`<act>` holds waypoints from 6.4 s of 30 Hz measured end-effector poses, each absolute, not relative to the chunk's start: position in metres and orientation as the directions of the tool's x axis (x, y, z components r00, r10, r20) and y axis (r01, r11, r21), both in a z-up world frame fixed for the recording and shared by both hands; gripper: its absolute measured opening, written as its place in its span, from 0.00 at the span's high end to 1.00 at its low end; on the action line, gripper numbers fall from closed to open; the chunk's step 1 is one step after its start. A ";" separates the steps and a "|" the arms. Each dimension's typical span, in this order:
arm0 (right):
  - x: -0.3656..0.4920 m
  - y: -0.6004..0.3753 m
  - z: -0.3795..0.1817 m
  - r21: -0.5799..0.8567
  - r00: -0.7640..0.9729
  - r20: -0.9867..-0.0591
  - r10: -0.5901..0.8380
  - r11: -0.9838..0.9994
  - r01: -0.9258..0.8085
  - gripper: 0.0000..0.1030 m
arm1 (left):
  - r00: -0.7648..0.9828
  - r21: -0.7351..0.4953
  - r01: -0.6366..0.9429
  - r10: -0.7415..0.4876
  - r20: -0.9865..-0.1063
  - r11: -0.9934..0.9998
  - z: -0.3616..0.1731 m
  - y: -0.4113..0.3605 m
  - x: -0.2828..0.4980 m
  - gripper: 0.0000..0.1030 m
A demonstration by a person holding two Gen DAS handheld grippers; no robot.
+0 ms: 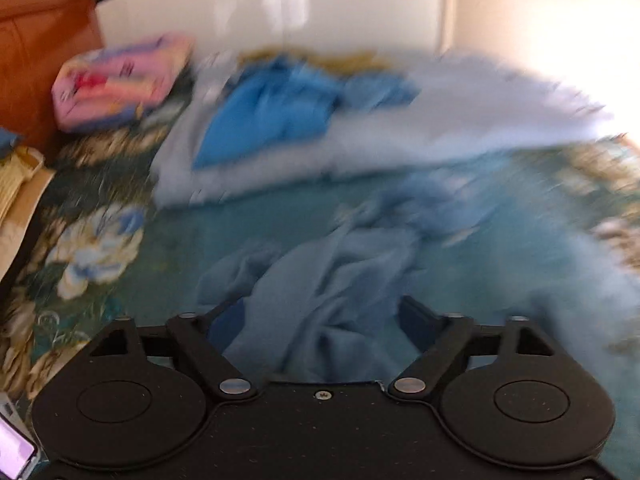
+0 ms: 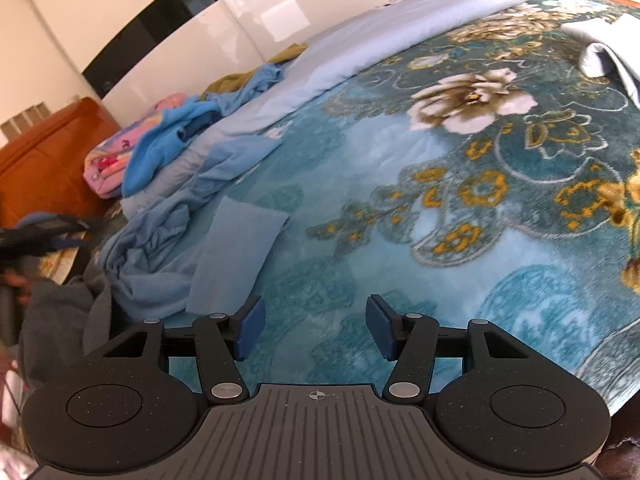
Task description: Fold clothes
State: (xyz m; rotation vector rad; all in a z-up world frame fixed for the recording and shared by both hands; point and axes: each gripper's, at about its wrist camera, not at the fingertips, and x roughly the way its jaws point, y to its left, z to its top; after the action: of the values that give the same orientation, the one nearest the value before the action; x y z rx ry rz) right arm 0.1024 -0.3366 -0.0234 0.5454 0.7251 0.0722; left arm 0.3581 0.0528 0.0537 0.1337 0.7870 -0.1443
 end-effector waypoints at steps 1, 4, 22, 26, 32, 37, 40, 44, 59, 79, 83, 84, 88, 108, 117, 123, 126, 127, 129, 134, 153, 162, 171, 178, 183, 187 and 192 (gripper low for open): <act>0.103 -0.340 -0.023 0.498 0.755 -0.611 0.240 0.857 0.131 0.48 | 0.676 0.074 0.164 -0.057 -0.735 0.984 0.044 0.053 0.370 0.26; 0.105 -0.354 -0.023 0.497 0.757 -0.617 0.215 0.853 0.163 0.47 | 0.611 0.131 0.132 0.024 -0.791 0.983 0.024 0.057 0.395 0.25; 0.137 -0.372 -0.042 0.561 0.745 -0.616 0.257 0.807 0.186 0.47 | 0.676 -0.275 0.203 -0.337 -0.655 0.940 0.058 0.039 0.389 0.78; 0.142 -0.374 -0.044 0.571 0.745 -0.613 0.262 0.799 0.188 0.46 | 0.723 -0.513 0.195 -0.476 -0.500 0.836 0.104 0.032 0.429 0.80; 0.149 -0.387 -0.043 0.592 0.753 -0.605 0.257 0.778 0.210 0.46 | 0.903 -0.504 0.145 -0.322 -0.284 0.852 0.242 0.003 0.531 0.81; 0.153 -0.399 -0.047 0.619 0.766 -0.592 0.251 0.751 0.232 0.45 | 0.990 -0.325 0.097 -0.125 -0.068 0.941 0.362 -0.031 0.563 0.80; 0.156 -0.398 -0.047 0.618 0.775 -0.580 0.250 0.755 0.219 0.37 | 0.995 -0.268 0.012 -0.038 -0.092 0.963 0.366 -0.047 0.581 0.79; 0.157 -0.398 -0.045 0.609 0.784 -0.572 0.239 0.765 0.211 0.39 | 0.962 -0.237 -0.139 0.075 -0.262 0.961 0.306 -0.050 0.615 0.75; 0.153 -0.391 -0.027 0.585 0.784 -0.567 0.254 0.794 0.165 0.37 | 0.785 -0.283 -0.131 -0.075 -0.615 0.950 0.174 0.004 0.491 0.49; 0.102 -0.263 0.043 0.496 0.682 -0.526 0.508 0.835 -0.240 0.35 | 0.898 -0.101 -0.036 -0.012 -0.439 0.994 0.174 0.132 0.113 0.08; 0.105 -0.228 0.054 0.485 0.631 -0.525 0.570 0.810 -0.329 0.35 | 0.854 -0.175 -0.105 -0.001 -0.520 0.979 0.135 0.148 0.082 0.08; 0.107 -0.218 0.056 0.480 0.619 -0.525 0.585 0.803 -0.352 0.34 | 0.839 -0.195 -0.117 -0.008 -0.544 0.974 0.125 0.151 0.076 0.08; 0.114 -0.175 0.052 0.463 0.552 -0.548 0.629 0.777 -0.426 0.28 | 0.798 -0.201 -0.156 0.003 -0.603 0.967 0.099 0.159 0.053 0.08; 0.178 -0.074 0.036 0.386 0.458 -0.684 0.568 0.815 -0.433 0.92 | 0.740 -0.197 -0.287 0.086 -0.667 0.938 0.046 0.199 0.023 0.06; 0.221 -0.158 0.063 0.270 0.691 -0.619 0.373 0.927 -0.259 0.96 | 0.745 -0.199 -0.200 0.016 -0.667 0.959 0.045 0.175 0.045 0.06; 0.231 -0.272 0.081 0.161 0.795 -0.596 0.117 0.987 -0.024 0.97 | 0.732 -0.182 -0.144 -0.019 -0.681 0.973 0.041 0.153 0.066 0.06; 0.222 -0.314 0.088 0.182 0.799 -0.594 0.097 0.983 0.016 0.97 | 0.729 -0.172 -0.133 -0.021 -0.684 0.976 0.039 0.144 0.078 0.06; 0.216 -0.316 0.086 0.187 0.792 -0.599 0.119 0.982 -0.006 0.97 | 0.732 -0.171 -0.140 -0.014 -0.681 0.975 0.038 0.143 0.082 0.06; 0.204 -0.308 0.072 0.228 0.757 -0.619 0.210 0.970 -0.082 0.94 | 0.739 -0.163 -0.174 0.019 -0.673 0.971 0.039 0.142 0.087 0.06; 0.182 -0.250 0.023 0.384 0.597 -0.653 0.466 0.883 -0.269 0.65 | 0.723 -0.160 -0.259 0.082 -0.686 0.953 0.036 0.156 0.094 0.06; 0.176 -0.179 -0.032 0.687 0.390 -0.578 0.717 0.686 -0.242 0.50 | 0.724 -0.430 -0.421 0.011 -0.689 0.798 -0.004 0.201 0.084 0.11; 0.173 -0.169 -0.015 0.672 0.412 -0.569 0.712 0.691 -0.268 0.79 | 0.729 -0.495 -0.442 -0.021 -0.684 0.748 -0.002 0.204 0.083 0.61; 0.176 -0.197 -0.005 0.804 0.447 -0.415 0.793 0.549 -0.229 0.94 | 0.835 -0.625 -0.231 -0.178 -0.521 0.746 0.043 0.186 0.072 0.83; 0.167 -0.235 0.022 0.780 0.536 -0.363 0.762 0.563 -0.273 0.94 | 0.883 -0.612 -0.060 -0.244 -0.402 0.789 0.091 0.142 0.077 0.86; 0.138 -0.221 0.024 0.694 0.478 -0.437 0.762 0.624 -0.359 0.78 | 0.875 -0.605 -0.109 -0.212 -0.434 0.789 0.086 0.131 0.085 0.86; 0.109 -0.183 0.019 0.616 0.415 -0.494 0.764 0.644 -0.453 0.62 | 0.874 -0.577 -0.116 -0.193 -0.446 0.808 0.092 0.129 0.088 0.86; 0.087 -0.139 0.018 0.535 0.365 -0.549 0.752 0.652 -0.538 0.56 | 0.876 -0.570 -0.092 -0.206 -0.436 0.816 0.100 0.130 0.090 0.86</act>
State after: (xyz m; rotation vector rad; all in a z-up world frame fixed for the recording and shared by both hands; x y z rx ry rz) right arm 0.0866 -0.1395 0.0177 0.2838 0.8564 0.8439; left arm 0.0904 0.1298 0.0999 -0.6195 0.5076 -0.0633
